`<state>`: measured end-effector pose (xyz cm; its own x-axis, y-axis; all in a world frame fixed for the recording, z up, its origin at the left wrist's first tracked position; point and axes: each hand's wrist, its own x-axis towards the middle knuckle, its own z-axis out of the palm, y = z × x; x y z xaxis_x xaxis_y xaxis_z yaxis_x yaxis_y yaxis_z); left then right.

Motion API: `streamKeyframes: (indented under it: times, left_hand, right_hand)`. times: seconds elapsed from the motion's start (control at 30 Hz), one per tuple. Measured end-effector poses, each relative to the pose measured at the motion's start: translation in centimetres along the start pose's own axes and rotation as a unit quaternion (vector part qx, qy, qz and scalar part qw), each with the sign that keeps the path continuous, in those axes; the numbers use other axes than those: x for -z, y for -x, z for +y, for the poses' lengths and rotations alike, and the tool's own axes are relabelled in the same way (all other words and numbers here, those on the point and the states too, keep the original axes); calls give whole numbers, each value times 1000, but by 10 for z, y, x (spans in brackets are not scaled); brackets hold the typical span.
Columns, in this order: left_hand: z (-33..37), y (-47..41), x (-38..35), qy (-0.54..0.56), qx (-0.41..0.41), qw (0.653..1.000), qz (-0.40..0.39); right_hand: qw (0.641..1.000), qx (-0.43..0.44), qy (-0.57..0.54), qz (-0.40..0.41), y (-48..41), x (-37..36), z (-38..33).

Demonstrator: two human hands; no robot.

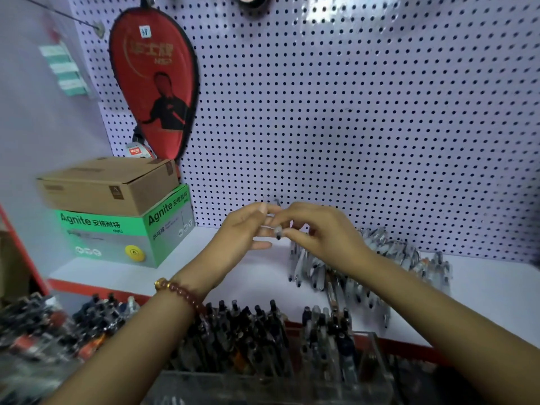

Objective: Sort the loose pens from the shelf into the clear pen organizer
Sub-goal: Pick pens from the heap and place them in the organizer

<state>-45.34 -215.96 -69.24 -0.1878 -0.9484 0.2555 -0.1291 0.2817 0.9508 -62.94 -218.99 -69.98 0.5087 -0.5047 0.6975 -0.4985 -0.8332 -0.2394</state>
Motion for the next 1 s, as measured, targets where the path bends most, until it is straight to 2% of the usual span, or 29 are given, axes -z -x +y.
streamKeyframes:
  times: [0.1,0.17,0.23,0.3,0.4,0.53,0.63,0.73,0.83,0.93,1.0]
  left_hand:
    - [-3,-2,2,-3,-3,1000,12]
    - [-4,-3,4,-11,-6,999,41]
    - [-3,-4,4,-39,-12,997,72]
    - [-4,-4,4,-71,-17,994,84]
    - [-5,-4,4,-111,-33,990,81]
    - [-7,-5,6,-143,-32,985,95]
    - [-11,-6,8,-145,-26,982,120]
    - [-15,-9,9,-146,-23,981,123]
    - [-17,-9,11,-146,-28,983,112]
    - [-14,-8,10,-145,-53,983,103]
    - [-8,-7,9,-130,-79,980,130]
  right_hand:
    - [999,-35,12,-15,0,-3,4]
    - [993,-108,33,12,2,-3,16]
    - [974,-218,48,27,8,-2,39]
    - [943,-320,80,-46,15,-3,61]
    - [895,-352,173,-210,20,-11,76]
    - [882,-377,163,-233,10,-21,76]
    - [882,-365,175,-239,5,-29,78]
    - [897,-334,200,-210,1,-34,74]
    - [929,-255,213,-162,-6,-29,73]
    - [966,-166,145,-133,-11,-14,63]
    - [986,-95,119,-62,-12,-1,49]
